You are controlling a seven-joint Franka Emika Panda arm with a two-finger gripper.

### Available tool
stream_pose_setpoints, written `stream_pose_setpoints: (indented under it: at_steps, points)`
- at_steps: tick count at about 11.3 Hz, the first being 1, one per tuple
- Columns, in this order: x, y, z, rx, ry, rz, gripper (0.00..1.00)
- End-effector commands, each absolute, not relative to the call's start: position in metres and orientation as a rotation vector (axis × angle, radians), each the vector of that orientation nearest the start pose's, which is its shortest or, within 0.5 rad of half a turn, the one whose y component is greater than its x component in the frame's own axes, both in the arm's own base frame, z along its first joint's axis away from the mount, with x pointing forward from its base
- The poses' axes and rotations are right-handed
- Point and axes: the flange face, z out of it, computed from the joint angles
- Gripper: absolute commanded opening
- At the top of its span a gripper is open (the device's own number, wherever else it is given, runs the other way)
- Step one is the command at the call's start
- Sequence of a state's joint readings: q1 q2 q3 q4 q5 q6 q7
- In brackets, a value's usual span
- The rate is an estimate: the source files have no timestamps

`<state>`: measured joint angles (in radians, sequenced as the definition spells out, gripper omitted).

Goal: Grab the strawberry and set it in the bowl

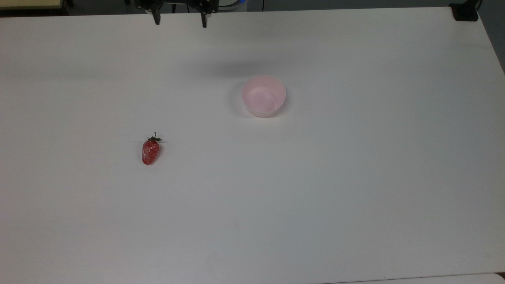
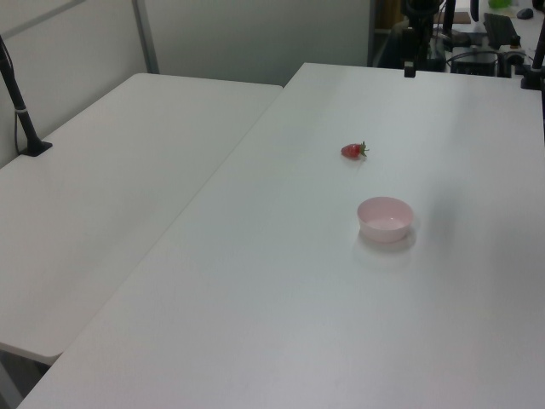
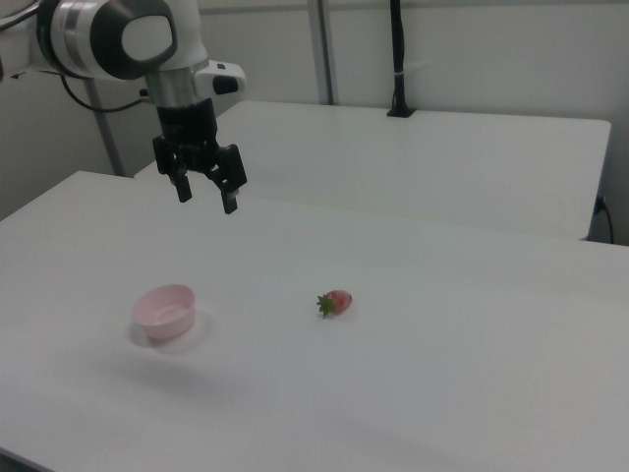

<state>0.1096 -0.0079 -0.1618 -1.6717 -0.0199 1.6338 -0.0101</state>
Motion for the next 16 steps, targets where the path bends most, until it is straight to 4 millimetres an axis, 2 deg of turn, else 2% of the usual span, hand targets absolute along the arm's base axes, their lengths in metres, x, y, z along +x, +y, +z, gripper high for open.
stream_pose_setpoints:
  at_steps: [1, 7, 10, 11, 13, 15, 16]
  points:
    - [0.558, -0.03, 0.588, -3.174, 0.081, 0.038, 1.0]
    - [0.559, -0.027, 0.588, -3.167, 0.07, 0.028, 1.0]
    - [0.578, -0.039, 0.57, -3.178, 0.091, 0.006, 1.0]
    - [0.589, -0.05, 0.553, -3.183, 0.12, -0.004, 1.0]
    - [0.614, -0.066, 0.507, -3.203, 0.141, 0.003, 1.0]
    - [0.633, -0.091, 0.464, -3.229, 0.135, -0.002, 1.0]
    - [0.642, -0.092, 0.438, -3.242, 0.103, 0.002, 1.0]
